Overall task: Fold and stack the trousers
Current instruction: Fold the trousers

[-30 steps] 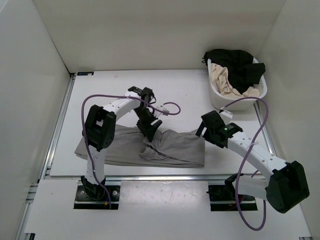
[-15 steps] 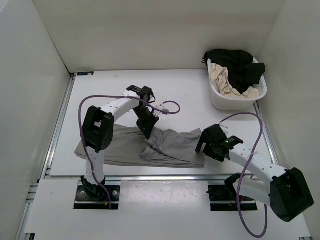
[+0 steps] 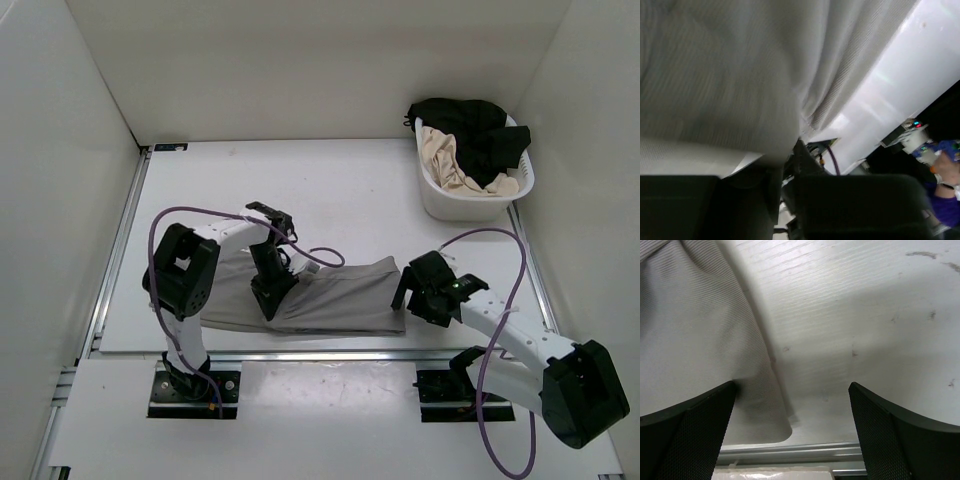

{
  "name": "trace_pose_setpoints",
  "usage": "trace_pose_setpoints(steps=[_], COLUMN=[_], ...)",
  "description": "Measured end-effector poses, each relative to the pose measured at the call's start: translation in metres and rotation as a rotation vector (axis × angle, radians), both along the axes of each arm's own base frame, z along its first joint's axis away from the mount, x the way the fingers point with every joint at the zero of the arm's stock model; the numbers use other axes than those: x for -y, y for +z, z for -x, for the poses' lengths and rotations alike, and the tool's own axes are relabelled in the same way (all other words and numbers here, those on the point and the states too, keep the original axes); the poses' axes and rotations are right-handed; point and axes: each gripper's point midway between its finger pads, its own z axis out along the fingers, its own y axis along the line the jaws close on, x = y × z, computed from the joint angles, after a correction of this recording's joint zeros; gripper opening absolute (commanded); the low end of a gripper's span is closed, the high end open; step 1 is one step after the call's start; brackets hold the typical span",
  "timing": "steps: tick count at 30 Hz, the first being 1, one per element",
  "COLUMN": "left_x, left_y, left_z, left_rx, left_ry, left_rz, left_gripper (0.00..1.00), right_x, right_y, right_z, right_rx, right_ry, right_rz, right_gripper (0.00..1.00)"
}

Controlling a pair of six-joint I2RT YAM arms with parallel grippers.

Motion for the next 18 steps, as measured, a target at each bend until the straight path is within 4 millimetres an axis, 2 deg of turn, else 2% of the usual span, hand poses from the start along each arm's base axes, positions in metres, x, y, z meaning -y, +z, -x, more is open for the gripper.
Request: trace_pose_setpoints(steps=[4, 5, 10, 12, 15, 18], left_x=[-0.001, -0.002, -0.003, 0.0, 0.012, 0.032], left_y=[-0.011, -0.012, -0.003, 0.006, 0.022, 0.035], left_z=[-0.006, -0.009, -0.036, -0.053, -0.087, -0.108], left_rx=[-0.018, -0.018, 0.027, 0.069, 0.167, 0.233], left_ry=[0.012, 0.023, 0.084, 0.114, 0.143, 0.142], left_rz=[-0.003, 0.0, 0.049, 0.086, 0.162, 0.246], left_gripper=[0.51, 0.62, 0.8, 0.85, 0.85, 0.78], right_x=[-0.007, -0.008, -0.011, -0.011, -0.013, -0.011], right_y=[0.002, 0.002, 0.004, 0.005, 0.004, -0.003], right_z=[0.002, 0.002, 0.004, 0.004, 0.007, 0.016], right_rx=[-0.005, -0.008, -0.008, -0.004, 0.0, -0.018], right_ry=[0.032, 0.036, 0.053, 0.061, 0.077, 0.086], right_rz=[-0.033, -0.037, -0.054, -0.058, -0.076, -0.082], right_gripper=[0.96, 0.96, 0.93, 0.91, 0.89, 0.87])
